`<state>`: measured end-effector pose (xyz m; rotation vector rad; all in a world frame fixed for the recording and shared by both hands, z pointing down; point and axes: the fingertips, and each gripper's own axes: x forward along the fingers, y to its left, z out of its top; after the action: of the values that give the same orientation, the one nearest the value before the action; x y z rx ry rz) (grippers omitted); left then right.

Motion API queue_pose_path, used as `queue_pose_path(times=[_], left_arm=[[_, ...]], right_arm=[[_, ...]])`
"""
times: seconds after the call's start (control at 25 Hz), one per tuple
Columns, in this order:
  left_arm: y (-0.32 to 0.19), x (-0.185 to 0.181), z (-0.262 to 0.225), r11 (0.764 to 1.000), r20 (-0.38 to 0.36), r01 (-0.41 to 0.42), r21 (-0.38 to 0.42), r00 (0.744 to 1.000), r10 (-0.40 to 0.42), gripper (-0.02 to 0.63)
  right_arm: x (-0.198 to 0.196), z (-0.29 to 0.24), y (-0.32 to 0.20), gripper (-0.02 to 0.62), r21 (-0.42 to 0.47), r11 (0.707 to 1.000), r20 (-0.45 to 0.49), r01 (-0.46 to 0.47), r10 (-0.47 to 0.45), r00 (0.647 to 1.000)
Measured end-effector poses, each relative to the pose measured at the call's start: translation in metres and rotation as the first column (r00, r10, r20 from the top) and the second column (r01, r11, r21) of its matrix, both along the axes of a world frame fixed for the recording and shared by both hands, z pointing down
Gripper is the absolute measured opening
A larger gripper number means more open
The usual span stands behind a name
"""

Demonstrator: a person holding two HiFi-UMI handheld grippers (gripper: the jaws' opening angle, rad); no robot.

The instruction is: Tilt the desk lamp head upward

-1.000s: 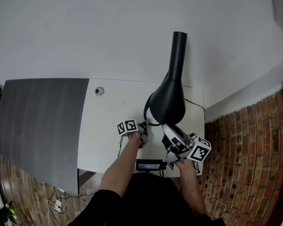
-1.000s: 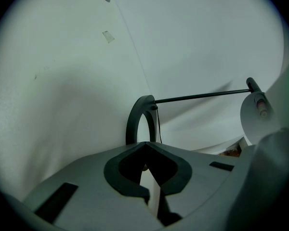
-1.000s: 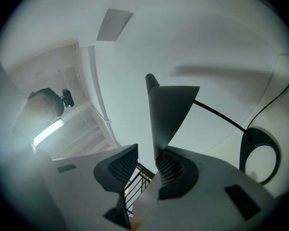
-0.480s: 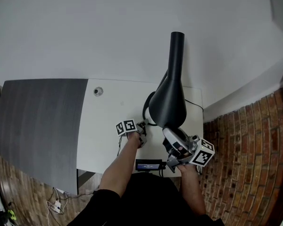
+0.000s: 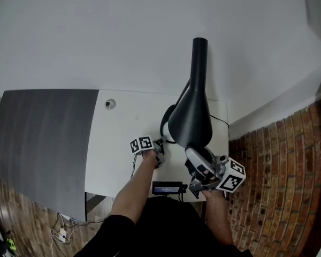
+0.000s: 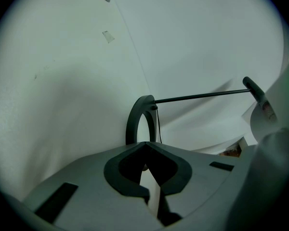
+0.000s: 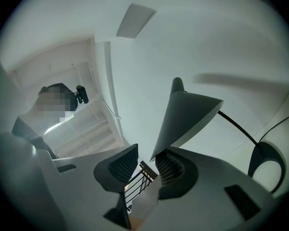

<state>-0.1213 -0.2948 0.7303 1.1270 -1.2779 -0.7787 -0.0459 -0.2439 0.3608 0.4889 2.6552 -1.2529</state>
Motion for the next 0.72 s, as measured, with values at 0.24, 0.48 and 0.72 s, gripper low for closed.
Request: queue_pose_path(times=[0.24, 0.48, 0.72], left_arm=[[0.0, -0.002, 0.0, 1.0, 0.008, 0.002, -0.001, 1.0, -0.002, 0.011], [0.001, -0.002, -0.001, 1.0, 0.007, 0.003, -0.001, 1.0, -0.003, 0.012], [0.001, -0.002, -0.001, 1.0, 0.007, 0.002, -0.003, 1.0, -0.002, 0.011]], right_arm=[[0.003, -0.016, 0.003, 0.117, 0.03, 1.0, 0.026, 0.002, -0.003, 1.0], [0.005, -0.033, 0.007, 0.115, 0.064, 0.998, 0.053, -0.002, -0.002, 0.999], [0.006, -0.051, 0.008, 0.115, 0.098, 0.995, 0.08, -0.007, -0.001, 0.997]])
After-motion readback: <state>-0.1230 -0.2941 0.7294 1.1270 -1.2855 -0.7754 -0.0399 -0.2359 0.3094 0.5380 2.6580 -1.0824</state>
